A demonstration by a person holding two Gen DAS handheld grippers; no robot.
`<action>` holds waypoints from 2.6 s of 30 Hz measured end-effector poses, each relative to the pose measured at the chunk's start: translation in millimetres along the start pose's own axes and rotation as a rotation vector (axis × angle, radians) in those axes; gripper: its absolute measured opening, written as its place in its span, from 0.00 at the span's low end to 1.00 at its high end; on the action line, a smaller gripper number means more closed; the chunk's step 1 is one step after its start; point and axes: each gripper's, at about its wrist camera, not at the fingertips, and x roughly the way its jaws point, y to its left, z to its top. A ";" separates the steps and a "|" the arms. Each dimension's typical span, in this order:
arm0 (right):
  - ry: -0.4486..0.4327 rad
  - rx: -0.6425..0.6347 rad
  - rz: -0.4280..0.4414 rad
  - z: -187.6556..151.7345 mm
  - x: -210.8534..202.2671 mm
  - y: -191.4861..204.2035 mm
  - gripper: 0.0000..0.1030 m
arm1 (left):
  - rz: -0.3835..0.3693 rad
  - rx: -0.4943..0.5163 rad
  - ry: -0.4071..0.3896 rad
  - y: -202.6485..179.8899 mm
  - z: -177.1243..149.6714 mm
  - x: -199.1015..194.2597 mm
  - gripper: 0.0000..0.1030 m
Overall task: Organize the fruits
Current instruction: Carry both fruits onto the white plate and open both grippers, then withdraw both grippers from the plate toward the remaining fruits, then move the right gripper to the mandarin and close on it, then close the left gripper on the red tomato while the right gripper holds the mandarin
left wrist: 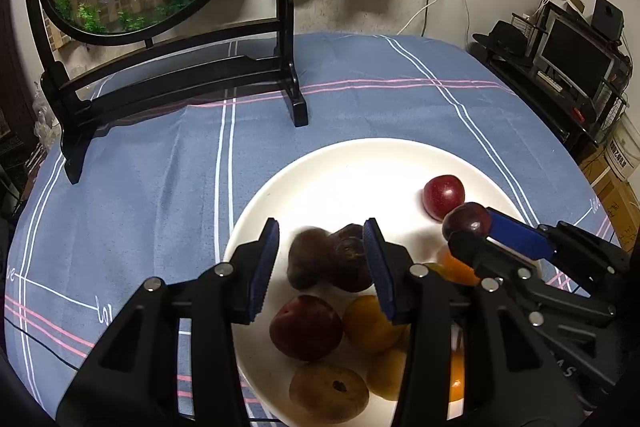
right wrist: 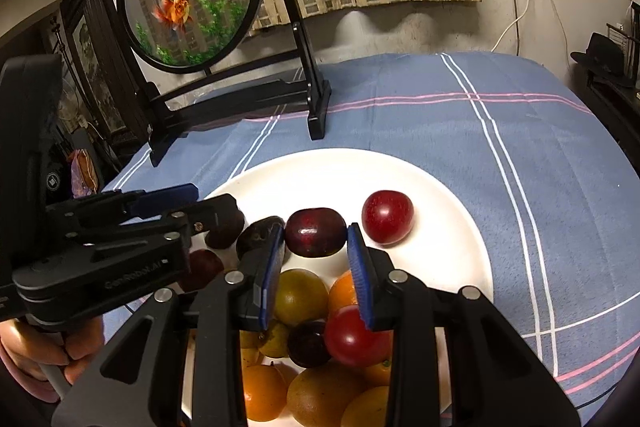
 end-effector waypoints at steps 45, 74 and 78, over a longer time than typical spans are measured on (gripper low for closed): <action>0.195 -0.403 0.068 -134.7 -39.8 129.7 0.57 | 0.236 -0.249 -0.139 89.4 -145.1 -117.2 0.97; 0.039 -0.204 0.075 -97.9 -78.6 81.3 0.43 | 0.064 -0.082 -0.089 61.3 -160.4 -110.8 0.89; 0.073 -0.130 0.089 -95.2 -74.6 70.0 0.43 | 0.047 0.008 -0.037 45.4 -167.9 -99.5 0.60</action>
